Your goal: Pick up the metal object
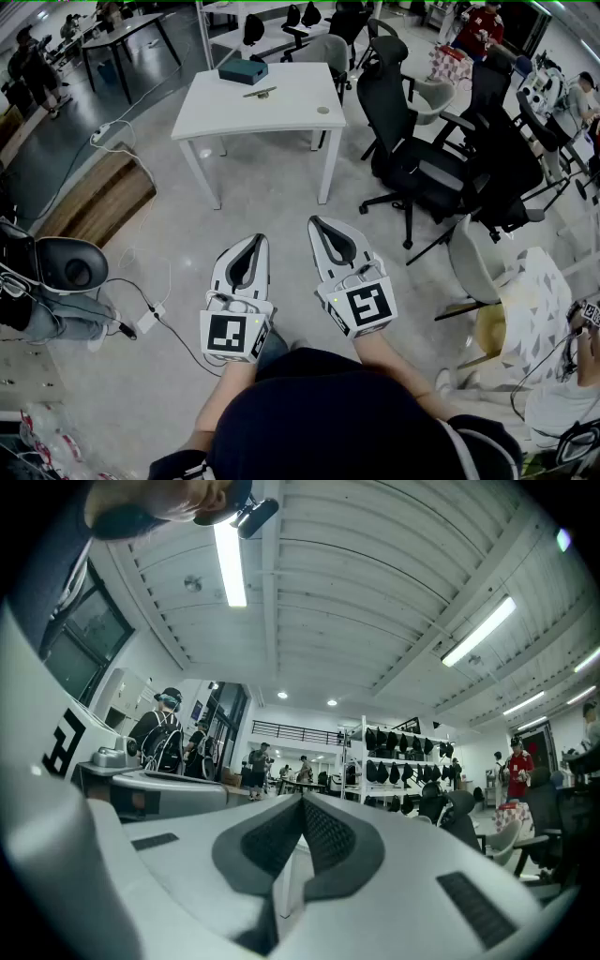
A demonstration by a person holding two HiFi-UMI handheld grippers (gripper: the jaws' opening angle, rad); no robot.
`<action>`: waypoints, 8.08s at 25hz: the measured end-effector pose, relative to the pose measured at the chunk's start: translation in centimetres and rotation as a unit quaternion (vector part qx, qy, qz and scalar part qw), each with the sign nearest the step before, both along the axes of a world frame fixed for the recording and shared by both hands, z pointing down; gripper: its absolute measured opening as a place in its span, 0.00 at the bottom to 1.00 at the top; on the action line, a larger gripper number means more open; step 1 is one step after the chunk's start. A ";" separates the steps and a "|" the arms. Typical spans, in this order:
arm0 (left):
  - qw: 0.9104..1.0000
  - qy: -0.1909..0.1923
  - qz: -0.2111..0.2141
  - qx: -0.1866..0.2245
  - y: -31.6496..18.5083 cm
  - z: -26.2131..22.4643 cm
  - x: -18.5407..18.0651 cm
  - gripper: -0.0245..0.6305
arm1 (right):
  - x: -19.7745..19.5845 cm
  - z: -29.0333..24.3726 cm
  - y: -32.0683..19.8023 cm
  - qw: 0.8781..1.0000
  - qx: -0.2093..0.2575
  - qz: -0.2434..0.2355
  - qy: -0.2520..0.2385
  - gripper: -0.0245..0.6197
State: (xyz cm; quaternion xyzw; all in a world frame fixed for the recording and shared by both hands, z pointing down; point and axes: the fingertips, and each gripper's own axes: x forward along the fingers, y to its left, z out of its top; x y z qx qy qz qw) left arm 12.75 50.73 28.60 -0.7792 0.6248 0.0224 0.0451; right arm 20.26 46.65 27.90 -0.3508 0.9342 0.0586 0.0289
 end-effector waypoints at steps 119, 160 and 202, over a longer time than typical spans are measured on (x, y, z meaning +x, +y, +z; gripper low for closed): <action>0.889 -0.252 0.173 -0.342 -90.2 31.0 -28.8 0.35 | -29.4 22.4 -86.5 0.971 -0.196 0.052 0.128 0.08; 0.885 -0.396 0.070 -0.236 -91.0 20.9 -31.0 0.08 | -29.3 15.7 -86.4 0.986 -0.131 0.057 0.090 0.08; 0.996 -0.047 -0.063 0.041 -86.6 -6.1 -35.8 0.08 | -29.7 -5.4 -85.7 0.996 0.058 0.061 0.013 0.08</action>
